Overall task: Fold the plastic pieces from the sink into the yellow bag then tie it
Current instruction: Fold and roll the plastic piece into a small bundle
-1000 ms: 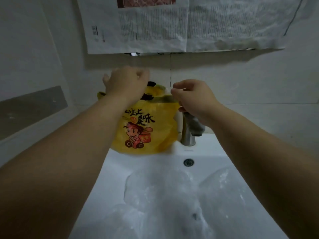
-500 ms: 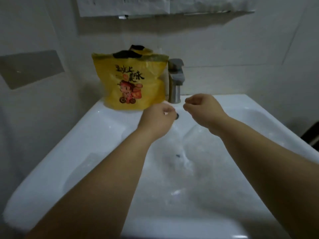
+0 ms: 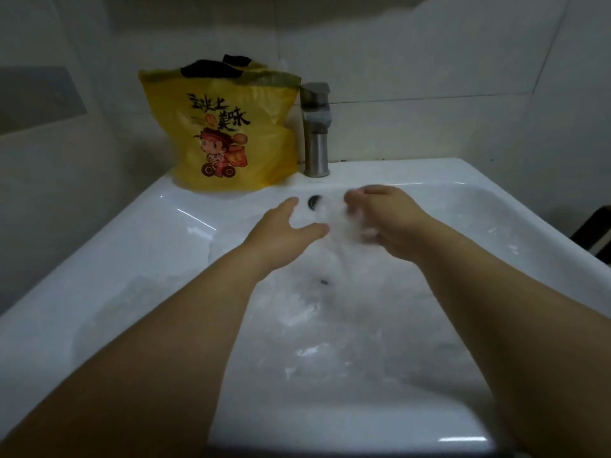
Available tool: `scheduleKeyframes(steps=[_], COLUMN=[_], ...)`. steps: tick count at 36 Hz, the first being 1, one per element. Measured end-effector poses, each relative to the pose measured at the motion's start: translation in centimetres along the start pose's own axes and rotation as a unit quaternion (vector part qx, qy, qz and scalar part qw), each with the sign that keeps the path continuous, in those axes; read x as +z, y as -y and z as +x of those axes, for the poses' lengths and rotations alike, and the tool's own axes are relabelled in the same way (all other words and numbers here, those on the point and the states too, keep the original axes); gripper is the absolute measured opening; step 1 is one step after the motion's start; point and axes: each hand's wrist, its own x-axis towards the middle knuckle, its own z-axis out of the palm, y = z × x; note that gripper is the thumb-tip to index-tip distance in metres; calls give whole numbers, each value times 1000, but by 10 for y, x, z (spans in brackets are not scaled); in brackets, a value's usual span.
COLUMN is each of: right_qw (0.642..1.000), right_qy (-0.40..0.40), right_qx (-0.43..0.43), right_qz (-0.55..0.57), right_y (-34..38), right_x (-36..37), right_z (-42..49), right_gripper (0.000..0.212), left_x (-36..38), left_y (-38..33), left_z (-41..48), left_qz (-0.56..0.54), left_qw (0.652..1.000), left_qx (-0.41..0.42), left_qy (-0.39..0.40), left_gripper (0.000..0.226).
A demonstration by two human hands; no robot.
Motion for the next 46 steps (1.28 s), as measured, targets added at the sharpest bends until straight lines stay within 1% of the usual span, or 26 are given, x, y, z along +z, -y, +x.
scheduleKeyframes(steps=[2, 4, 6, 8, 10, 12, 14, 15, 16, 18, 19, 20, 23, 26, 30, 32, 33, 35, 37, 38, 40, 41, 42, 44, 45, 46], right_qw=[990, 970, 961, 968, 971, 974, 987, 992, 995, 998, 998, 995, 966, 949, 953, 962, 972, 985, 966, 958, 956, 958, 956, 934, 922, 917], right_qy=[60, 106, 106, 46, -1, 7, 49, 64, 65, 31, 10, -11, -64, -90, -47, -69, -99, -166, -208, -202, -133, -85, -40, 27, 45, 49], right_qx=[-2, 6, 16, 25, 23, 5, 4, 11, 16, 15, 19, 27, 46, 64, 59, 63, 64, 44, -40, -100, -183, -196, -198, -187, -177, -170], right_qz=[129, 218, 255, 244, 238, 225, 155, 112, 80, 49, 58, 93, 246, 295, 292, 258, 205, 12, -149, -180, -189, -192, -212, -302, -341, -358], right_y=[11, 20, 22, 20, 16, 15, 14, 12, 11, 7, 5, 5, 10, 11, 8, 8, 7, 2, -1, -1, 2, 3, 3, -1, -5, -8], right_x=[4, 5, 4, 4, 2, -1, 1, 3, 6, 7, 6, 5, 0, -4, -3, -2, -1, -2, -3, -3, -1, 3, 7, 17, 20, 21], right_z=[-8, -12, -14, -10, -5, -3, -5, -6, -6, -4, -3, -1, -1, 2, 0, 1, 3, 7, 3, 0, -6, -9, -10, -13, -13, -12], right_gripper=[19, 27, 33, 31, 33, 56, 90, 95, 84, 44, 35, 31, 12, 7, 18, 22, 28, 49, 63, 65, 61, 62, 66, 74, 71, 62], left_x=[-4, -8, -10, -12, -15, -16, -16, -16, -17, -17, -18, -19, -22, -23, -17, -18, -21, -26, -25, -23, -18, -17, -17, -20, -21, -23], left_y=[-4, -9, -15, -18, -19, -19, -19, -21, -23, -25, -26, -24, -23, -18, -10, -7, -7, -9, -11, -12, -13, -15, -17, -22, -24, -25], left_z=[1, 1, 3, 3, 3, 3, 2, 1, 0, -1, -1, 0, 1, 5, 7, 9, 10, 12, 12, 10, 8, 7, 5, 4, 3, 3], left_qz=[-101, -168, -226, -273, -287, -276, -269, -272, -276, -282, -279, -273, -260, -216, -109, -112, -115, -125, -114, -102, -85, -89, -106, -178, -221, -258], left_qw=[995, 985, 971, 959, 957, 961, 962, 961, 960, 959, 960, 962, 965, 976, 993, 989, 986, 980, 982, 985, 990, 991, 991, 983, 975, 966], left_qx=[-5, 13, 35, 49, 37, 33, 40, 41, 42, 37, 31, 26, 10, 4, 19, 27, 29, 30, 38, 43, 50, 48, 41, 21, 12, 8], left_qy=[14, 49, 74, 64, 34, -2, -15, -14, -5, 5, 6, 6, -1, -15, -50, -93, -119, -155, -147, -132, -100, -85, -72, -48, -33, -17], left_gripper=[85, 65, 46, 26, 18, 19, 23, 22, 21, 22, 25, 25, 9, 26, 23, 21, 16, 6, 5, 6, 11, 14, 15, 17, 17, 18])
